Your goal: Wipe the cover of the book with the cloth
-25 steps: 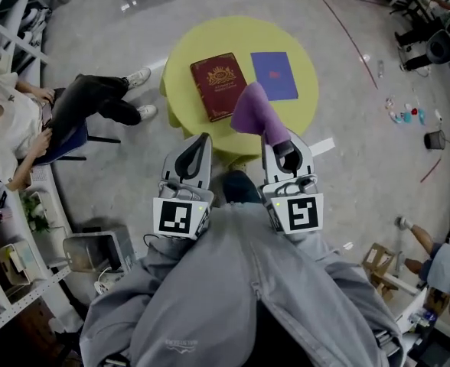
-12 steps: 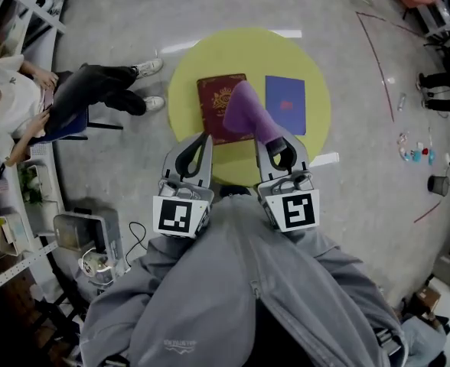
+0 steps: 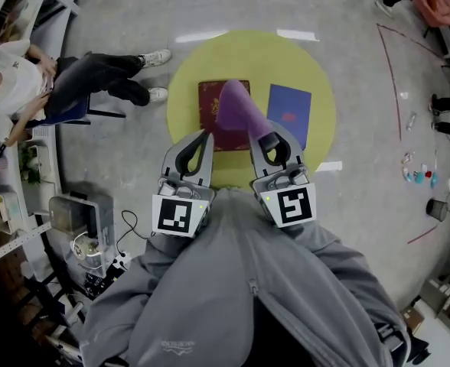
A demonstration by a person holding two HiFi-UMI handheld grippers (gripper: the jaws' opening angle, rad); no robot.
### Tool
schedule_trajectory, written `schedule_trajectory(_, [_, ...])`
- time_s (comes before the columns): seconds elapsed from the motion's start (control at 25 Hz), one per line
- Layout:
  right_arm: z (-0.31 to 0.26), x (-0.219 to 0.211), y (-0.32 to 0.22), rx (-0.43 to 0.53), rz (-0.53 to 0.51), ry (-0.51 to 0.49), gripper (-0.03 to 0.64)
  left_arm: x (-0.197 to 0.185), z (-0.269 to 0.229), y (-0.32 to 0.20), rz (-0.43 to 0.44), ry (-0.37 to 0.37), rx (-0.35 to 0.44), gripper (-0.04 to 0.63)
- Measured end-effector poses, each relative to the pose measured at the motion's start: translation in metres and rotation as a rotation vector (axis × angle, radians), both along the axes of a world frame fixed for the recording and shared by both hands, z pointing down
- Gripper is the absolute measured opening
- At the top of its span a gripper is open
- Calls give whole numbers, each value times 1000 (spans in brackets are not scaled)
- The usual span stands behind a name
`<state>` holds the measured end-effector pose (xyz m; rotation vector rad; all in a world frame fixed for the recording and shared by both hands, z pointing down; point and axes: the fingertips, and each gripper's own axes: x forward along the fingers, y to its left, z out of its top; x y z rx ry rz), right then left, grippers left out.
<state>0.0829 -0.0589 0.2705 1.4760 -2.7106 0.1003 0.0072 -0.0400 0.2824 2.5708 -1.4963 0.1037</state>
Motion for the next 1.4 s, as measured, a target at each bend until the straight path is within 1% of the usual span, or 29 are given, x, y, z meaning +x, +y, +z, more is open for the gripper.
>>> schedule_trajectory(0.24, [10,-5,-7,-11,-24,1,58,-2,11,-7,-12,4,-20,17])
schedule_trajectory(0.4, [14,-9,-13,-23,-20,17,58,-4,17,-12,6,13,-39,17])
schedule_trajectory(0.8, [32,-31,-33,-77,0,32,60,-26,35,-25,44,10,-86,17])
schedule_trajectory(0.88, [38,-34,-39,-93,1,35,60,-28,42,-29,52,7,-96,17])
schedule_trajectory(1.04, [55,-40,-49,-155,-3,60,60,-33,59,-35,58,13,-124,17])
schedule_trajectory(1.16, [70,-43,-59,-144,-8,52,58,-34,75,-39,61,6,-145,17])
schedule_trajectory(1.24, [82,-44,-66,-155,-20,59,60,-34,85,-43,63,3,-155,17])
schedule_trajectory(1.4, [109,-52,-77,-227,-41,82,58,-39,105,-48,57,-1,-188,17])
